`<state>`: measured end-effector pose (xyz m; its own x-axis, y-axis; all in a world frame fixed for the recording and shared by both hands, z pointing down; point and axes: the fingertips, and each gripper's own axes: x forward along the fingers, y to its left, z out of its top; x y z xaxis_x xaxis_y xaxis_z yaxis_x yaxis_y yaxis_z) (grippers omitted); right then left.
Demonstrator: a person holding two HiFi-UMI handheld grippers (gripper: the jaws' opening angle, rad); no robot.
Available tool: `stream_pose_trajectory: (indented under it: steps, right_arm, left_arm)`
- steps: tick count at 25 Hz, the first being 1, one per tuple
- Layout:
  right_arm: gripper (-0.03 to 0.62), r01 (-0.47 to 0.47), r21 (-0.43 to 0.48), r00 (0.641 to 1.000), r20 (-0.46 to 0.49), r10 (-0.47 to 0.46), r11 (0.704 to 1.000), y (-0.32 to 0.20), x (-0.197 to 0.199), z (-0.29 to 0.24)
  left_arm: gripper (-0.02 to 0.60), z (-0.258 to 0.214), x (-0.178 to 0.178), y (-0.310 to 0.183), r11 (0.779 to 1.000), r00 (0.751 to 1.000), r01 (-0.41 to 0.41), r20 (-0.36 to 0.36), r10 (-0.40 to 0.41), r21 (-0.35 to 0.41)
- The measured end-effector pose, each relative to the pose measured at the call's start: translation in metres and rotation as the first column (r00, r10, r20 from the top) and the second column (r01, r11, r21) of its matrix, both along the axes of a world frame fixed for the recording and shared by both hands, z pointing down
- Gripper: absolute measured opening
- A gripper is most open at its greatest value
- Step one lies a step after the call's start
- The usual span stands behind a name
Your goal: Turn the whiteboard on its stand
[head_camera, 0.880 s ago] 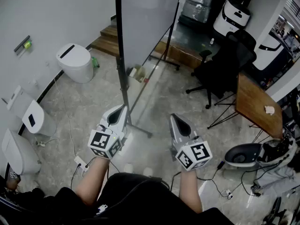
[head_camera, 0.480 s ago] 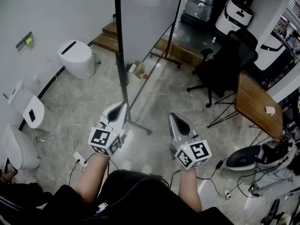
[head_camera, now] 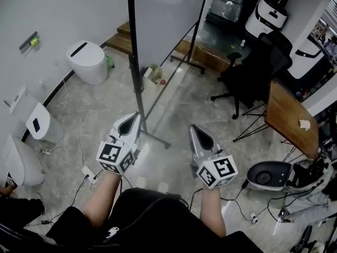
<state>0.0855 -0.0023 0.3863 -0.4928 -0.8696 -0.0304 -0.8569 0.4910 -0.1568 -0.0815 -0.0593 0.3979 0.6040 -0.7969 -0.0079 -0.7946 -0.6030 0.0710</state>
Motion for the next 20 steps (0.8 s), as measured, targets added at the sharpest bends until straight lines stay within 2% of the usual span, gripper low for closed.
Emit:
stream_pose_trajectory:
  steps: [13, 20]
  right_arm:
    - [0.009, 0.071, -0.023, 0.996, 0.047, -0.070, 0.997, 0.012, 0.014, 0.014]
    - [0.009, 0.100, -0.021, 0.993, 0.070, -0.098, 0.995, 0.019, 0.023, 0.022]
  left_arm:
    - [0.002, 0.009, 0.025, 0.007, 1.000, 1.000, -0.003, 0.006, 0.003, -0.010]
    - [0.002, 0.019, 0.025, 0.012, 1.000, 1.000, 0.021, 0.003, -0.021, -0.014]
